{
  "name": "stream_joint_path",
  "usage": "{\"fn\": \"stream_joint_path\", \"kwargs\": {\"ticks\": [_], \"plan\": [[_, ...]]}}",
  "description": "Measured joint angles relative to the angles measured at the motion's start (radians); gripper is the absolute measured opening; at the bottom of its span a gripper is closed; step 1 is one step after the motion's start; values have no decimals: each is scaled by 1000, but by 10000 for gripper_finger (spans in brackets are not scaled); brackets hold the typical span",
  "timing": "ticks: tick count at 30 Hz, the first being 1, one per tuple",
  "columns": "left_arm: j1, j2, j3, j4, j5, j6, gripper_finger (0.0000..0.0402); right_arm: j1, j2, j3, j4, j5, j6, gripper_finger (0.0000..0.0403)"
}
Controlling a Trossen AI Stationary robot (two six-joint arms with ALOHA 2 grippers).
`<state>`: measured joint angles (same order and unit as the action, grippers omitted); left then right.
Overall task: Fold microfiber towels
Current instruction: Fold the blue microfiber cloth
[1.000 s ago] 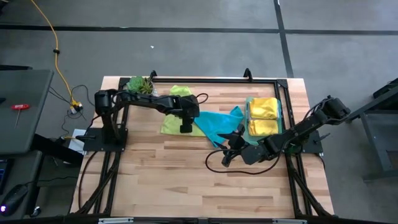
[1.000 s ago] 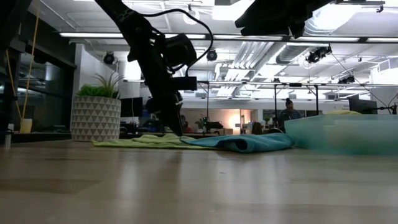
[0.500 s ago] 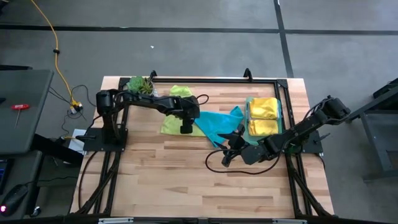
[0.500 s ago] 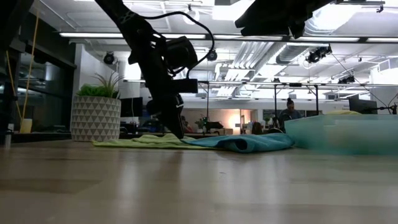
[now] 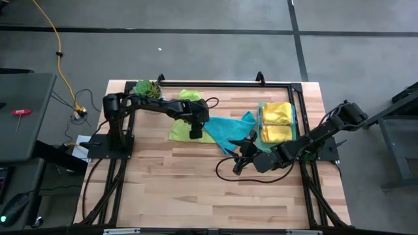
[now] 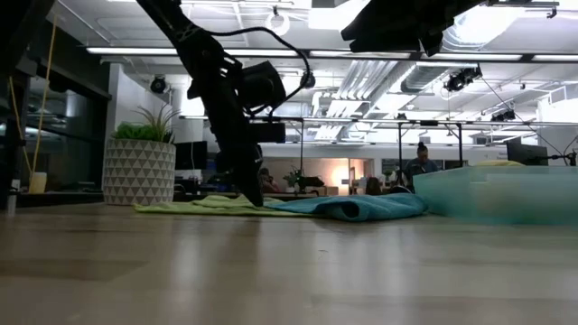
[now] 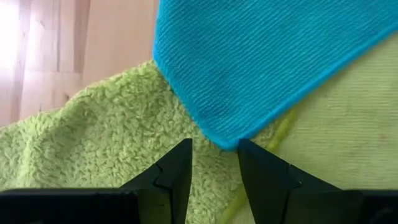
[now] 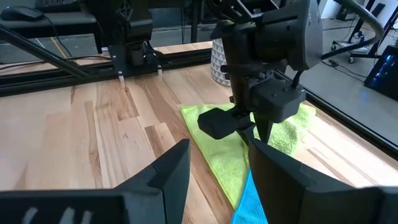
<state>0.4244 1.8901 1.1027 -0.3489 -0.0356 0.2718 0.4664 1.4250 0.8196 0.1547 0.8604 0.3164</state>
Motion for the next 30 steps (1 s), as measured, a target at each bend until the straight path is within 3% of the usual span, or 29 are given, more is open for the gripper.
{"fn": "stream_joint_path", "kwargs": {"ticks": [10, 19, 30], "plan": [[-1, 11, 0, 9, -35, 17, 109, 0, 0, 0, 0, 0, 0, 157], [-7, -7, 0, 1, -82, 27, 7, 0, 0, 0, -1, 0, 0, 157], [-64, -141, 0, -19, -149, 42, 1, 0, 0, 0, -9, 0, -2, 157]]}}
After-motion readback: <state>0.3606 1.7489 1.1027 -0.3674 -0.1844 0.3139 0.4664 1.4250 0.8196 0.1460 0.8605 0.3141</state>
